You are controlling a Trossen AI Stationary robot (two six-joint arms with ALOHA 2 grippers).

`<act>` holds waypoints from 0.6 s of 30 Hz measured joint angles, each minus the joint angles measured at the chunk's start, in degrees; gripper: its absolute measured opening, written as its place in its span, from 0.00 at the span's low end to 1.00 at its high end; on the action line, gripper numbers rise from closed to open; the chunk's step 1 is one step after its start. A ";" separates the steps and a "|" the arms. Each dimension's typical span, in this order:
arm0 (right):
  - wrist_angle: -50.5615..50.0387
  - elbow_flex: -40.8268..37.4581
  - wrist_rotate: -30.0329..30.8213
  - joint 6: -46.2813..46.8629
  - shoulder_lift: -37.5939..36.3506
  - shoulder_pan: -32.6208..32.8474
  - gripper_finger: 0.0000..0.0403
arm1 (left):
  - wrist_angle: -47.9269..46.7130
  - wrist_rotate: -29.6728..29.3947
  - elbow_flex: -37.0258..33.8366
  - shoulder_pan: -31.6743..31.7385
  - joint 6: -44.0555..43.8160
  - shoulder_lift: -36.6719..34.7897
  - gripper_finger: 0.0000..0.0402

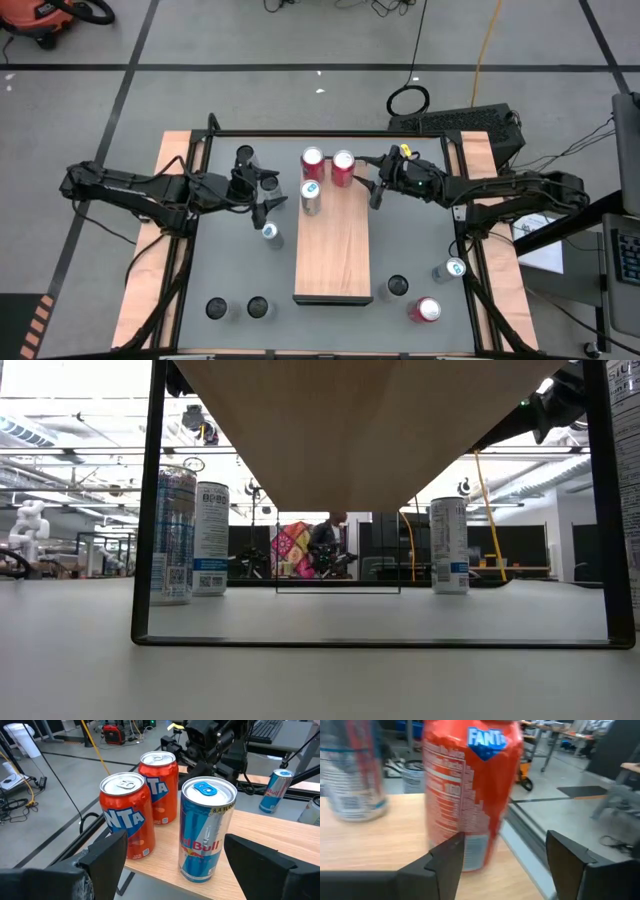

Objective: Place canned beverage on shelf
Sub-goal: Put the left orange soda can on the shelf

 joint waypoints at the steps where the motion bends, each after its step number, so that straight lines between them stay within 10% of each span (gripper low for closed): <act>1: -0.01 0.00 0.74 -0.24 0.00 -0.02 0.52 | 0.00 0.00 0.00 0.00 0.00 0.00 0.82; 18: 2.00 0.00 1.54 -1.45 0.00 -0.04 0.47 | 0.19 -0.02 0.03 0.00 0.02 0.77 0.82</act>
